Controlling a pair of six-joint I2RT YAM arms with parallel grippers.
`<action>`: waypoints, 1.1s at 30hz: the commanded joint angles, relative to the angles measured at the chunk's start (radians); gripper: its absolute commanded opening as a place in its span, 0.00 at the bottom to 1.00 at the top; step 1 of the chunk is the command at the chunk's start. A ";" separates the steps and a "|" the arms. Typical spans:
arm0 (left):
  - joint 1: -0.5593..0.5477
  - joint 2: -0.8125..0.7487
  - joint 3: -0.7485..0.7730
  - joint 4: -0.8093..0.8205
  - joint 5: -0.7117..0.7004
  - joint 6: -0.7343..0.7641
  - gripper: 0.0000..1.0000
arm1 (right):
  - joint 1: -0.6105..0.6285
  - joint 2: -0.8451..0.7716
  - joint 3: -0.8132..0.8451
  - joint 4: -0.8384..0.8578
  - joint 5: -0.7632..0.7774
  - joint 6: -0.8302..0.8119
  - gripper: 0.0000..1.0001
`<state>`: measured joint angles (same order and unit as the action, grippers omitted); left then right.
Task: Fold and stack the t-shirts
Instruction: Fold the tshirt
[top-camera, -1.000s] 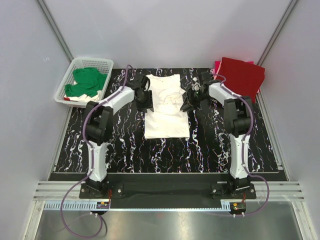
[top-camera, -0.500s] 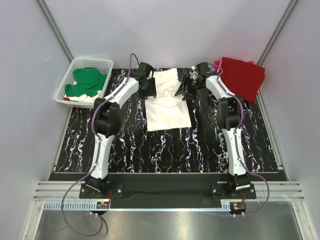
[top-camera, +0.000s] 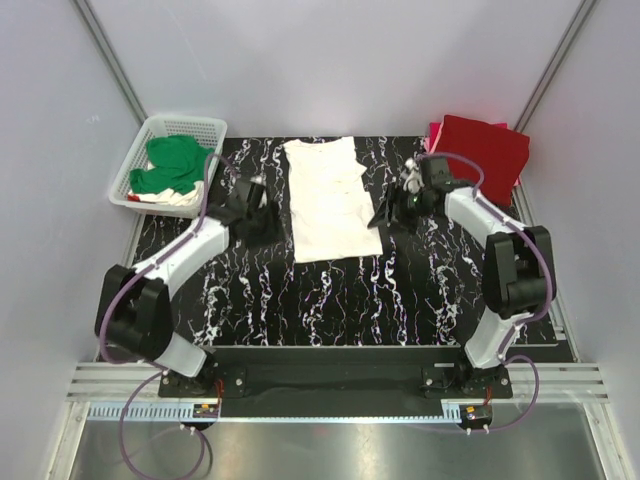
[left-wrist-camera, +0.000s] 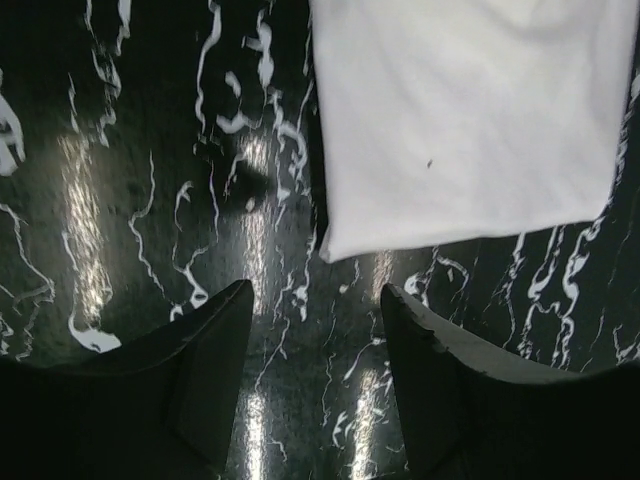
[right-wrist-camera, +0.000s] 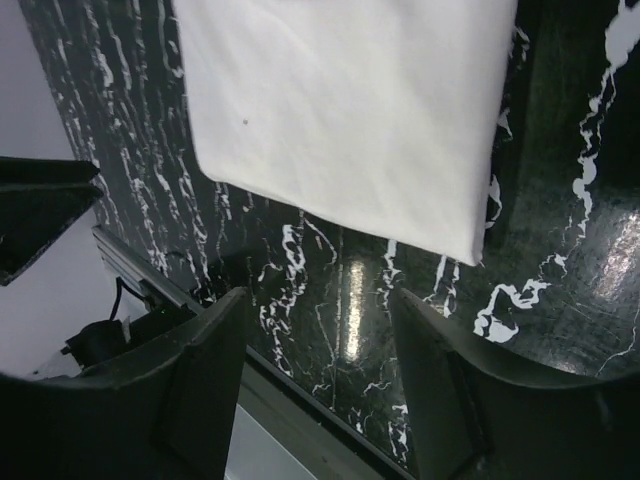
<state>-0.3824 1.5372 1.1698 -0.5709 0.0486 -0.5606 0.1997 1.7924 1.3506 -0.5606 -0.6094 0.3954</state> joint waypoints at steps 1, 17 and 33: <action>-0.021 -0.075 -0.194 0.186 0.079 -0.094 0.62 | -0.003 0.015 -0.154 0.073 0.037 -0.024 0.64; -0.056 -0.051 -0.433 0.508 0.042 -0.281 0.68 | -0.005 0.105 -0.229 0.215 0.033 0.025 0.64; -0.090 0.116 -0.443 0.648 0.036 -0.341 0.62 | -0.006 0.177 -0.176 0.226 0.010 0.020 0.44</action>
<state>-0.4618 1.6184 0.7383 0.0677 0.1123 -0.8940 0.1978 1.9491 1.1477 -0.3569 -0.6155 0.4339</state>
